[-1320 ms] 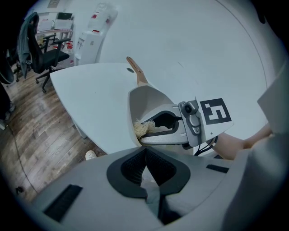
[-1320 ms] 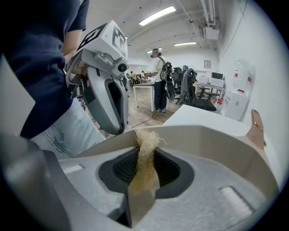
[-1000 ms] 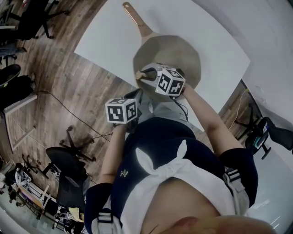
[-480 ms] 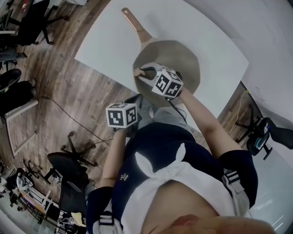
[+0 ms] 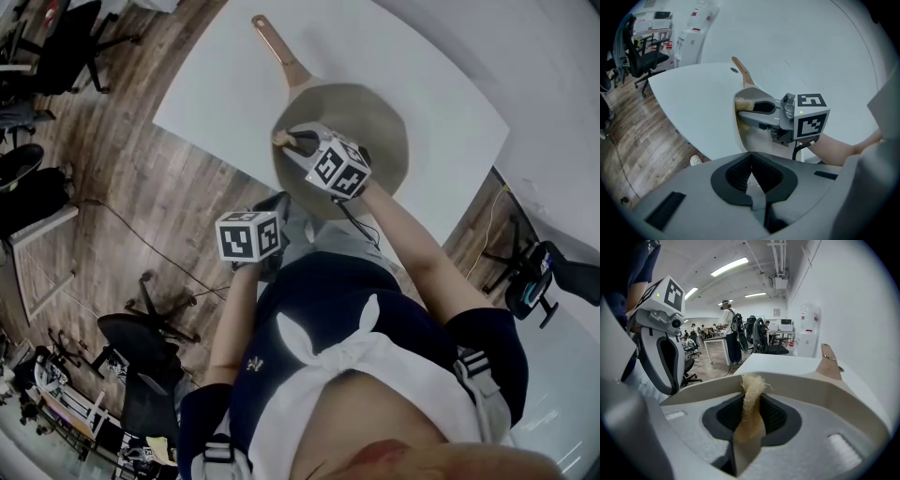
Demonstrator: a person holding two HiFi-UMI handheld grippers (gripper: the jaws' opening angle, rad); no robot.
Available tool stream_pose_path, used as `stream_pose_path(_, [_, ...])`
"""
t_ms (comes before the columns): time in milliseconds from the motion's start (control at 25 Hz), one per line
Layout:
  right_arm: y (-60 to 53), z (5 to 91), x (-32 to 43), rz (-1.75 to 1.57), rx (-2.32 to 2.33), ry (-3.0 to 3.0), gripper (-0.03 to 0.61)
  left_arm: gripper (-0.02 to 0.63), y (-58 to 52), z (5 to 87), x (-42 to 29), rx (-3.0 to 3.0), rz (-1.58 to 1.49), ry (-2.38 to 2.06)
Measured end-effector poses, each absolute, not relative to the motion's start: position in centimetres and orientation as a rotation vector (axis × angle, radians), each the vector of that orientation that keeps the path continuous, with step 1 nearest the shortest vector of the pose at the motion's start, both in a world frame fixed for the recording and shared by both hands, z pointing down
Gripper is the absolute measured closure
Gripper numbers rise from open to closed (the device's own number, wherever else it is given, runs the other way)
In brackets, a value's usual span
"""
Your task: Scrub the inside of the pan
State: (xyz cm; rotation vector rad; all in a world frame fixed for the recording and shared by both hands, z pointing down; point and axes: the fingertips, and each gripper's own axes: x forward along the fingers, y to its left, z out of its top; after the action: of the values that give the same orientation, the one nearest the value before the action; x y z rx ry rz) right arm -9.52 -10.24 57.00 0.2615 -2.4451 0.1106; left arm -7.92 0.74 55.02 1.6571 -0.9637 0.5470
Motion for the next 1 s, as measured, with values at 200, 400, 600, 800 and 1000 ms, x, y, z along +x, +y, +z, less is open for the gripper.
stream_pose_path(200, [-11.4, 57.2, -9.4, 0.118, 0.306, -2.441, 0.486, 0.609, 0.7, 55.1, -8.0, 1.655, 0.553, -0.967])
stream_pose_path(400, [-12.3, 57.2, -9.0, 0.137, 0.360, -2.440, 0.486, 0.609, 0.7, 55.1, -7.8, 1.652, 0.552, -0.963])
stream_pose_path(600, [-13.1, 57.3, -8.7, 0.158, 0.398, -2.439, 0.486, 0.609, 0.7, 55.1, -8.0, 1.654, 0.558, -0.962])
stream_pose_path(800, [-14.0, 57.3, -8.2, 0.152, 0.442, -2.436, 0.486, 0.609, 0.8, 55.2, -7.8, 1.655, 0.563, -0.961])
stream_pose_path(1000, [-14.9, 57.2, -7.7, 0.159, 0.502, -2.427, 0.486, 0.609, 0.8, 55.2, -8.0, 1.659, 0.565, -0.960])
